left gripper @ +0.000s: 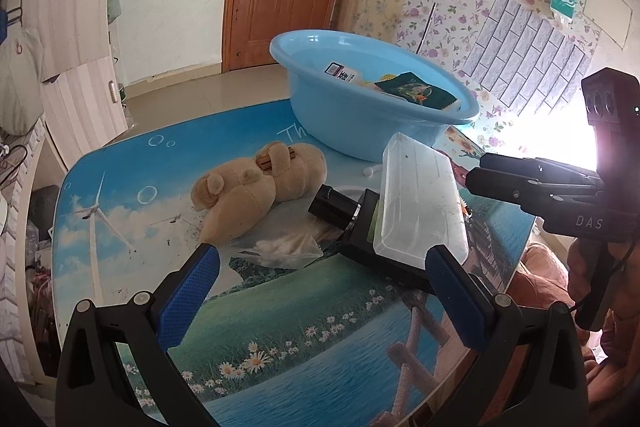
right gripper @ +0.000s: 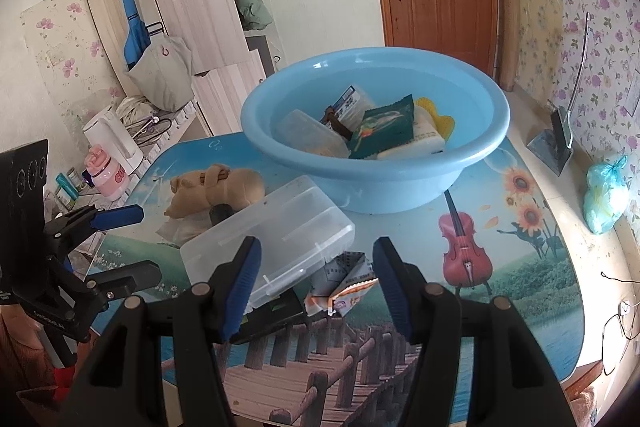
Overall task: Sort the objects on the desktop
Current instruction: 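Grasp the clear plastic case with the right gripper while the left moves to the cotton swab bag, then hold the clear case in the right gripper while the left gripper grasps the cotton swab bag, then lift the clear case with the right gripper while the left lifts the swab bag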
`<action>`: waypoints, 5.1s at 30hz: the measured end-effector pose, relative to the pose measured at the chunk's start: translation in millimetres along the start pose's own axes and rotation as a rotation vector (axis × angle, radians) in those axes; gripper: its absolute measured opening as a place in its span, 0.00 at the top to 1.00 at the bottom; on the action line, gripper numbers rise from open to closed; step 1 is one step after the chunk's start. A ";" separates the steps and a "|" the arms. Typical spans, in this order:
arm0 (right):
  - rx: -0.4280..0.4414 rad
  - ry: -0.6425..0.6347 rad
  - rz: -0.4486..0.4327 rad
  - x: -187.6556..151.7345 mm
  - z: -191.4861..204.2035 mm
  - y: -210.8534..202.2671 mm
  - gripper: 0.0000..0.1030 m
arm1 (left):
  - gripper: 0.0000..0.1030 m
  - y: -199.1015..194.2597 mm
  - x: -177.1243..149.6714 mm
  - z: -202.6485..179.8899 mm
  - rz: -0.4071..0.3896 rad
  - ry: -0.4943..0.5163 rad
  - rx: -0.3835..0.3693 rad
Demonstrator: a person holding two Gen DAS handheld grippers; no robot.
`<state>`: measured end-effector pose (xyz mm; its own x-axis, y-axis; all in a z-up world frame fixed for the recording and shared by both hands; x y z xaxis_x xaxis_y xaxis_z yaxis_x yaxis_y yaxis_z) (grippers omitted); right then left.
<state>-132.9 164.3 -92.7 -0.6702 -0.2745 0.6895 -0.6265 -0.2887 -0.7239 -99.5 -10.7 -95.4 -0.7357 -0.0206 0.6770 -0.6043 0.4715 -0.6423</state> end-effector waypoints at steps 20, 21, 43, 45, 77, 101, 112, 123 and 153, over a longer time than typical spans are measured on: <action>0.038 -0.020 0.024 -7.8 22.7 3.7 0.19 | 0.00 5.5 -9.6 31.1 -0.002 -0.059 0.032; 0.037 -0.028 0.024 -8.3 26.0 3.9 0.16 | 0.00 5.6 -9.5 31.9 -0.003 -0.058 0.031; -0.084 -0.043 0.079 -8.9 67.9 31.4 0.01 | 0.01 3.3 -4.2 54.8 -0.012 -0.052 -0.008; -0.092 -0.041 0.086 -9.0 66.5 33.6 0.01 | 0.02 9.2 -5.5 53.8 0.004 -0.058 -0.038; -0.095 -0.082 0.117 -18.3 55.0 39.3 0.01 | 0.70 8.1 -20.4 28.0 0.057 0.004 -0.122; -0.004 -0.155 0.092 -22.8 50.6 26.3 0.26 | 0.12 20.4 -2.9 53.9 0.014 -0.329 -0.284; 0.002 -0.159 0.089 -23.7 49.1 25.6 0.26 | 0.57 34.7 -10.1 61.0 0.058 -0.456 -0.253; 0.025 -0.154 0.090 -24.3 43.5 19.4 0.30 | 0.82 28.7 -13.3 50.5 0.072 -0.411 -0.245; -0.026 -0.125 0.043 -31.3 -3.6 1.4 0.36 | 0.29 0.1 -34.1 71.4 0.014 -0.506 -0.184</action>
<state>-114.2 175.8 -115.4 -0.6429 -0.3988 0.6539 -0.6093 -0.2510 -0.7522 -96.3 -72.8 -144.2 -0.8264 -0.4138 0.3818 -0.5629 0.6204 -0.5460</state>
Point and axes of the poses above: each gripper's, at about its wrist camera, not at the fingertips, and y roughly the way its jaws point, z to its left, x to its top, the point moved 6 cm from there along y, roughly the way its jaws point, and after that the axes turned 13 degrees about -x, right-handed, at the moved point
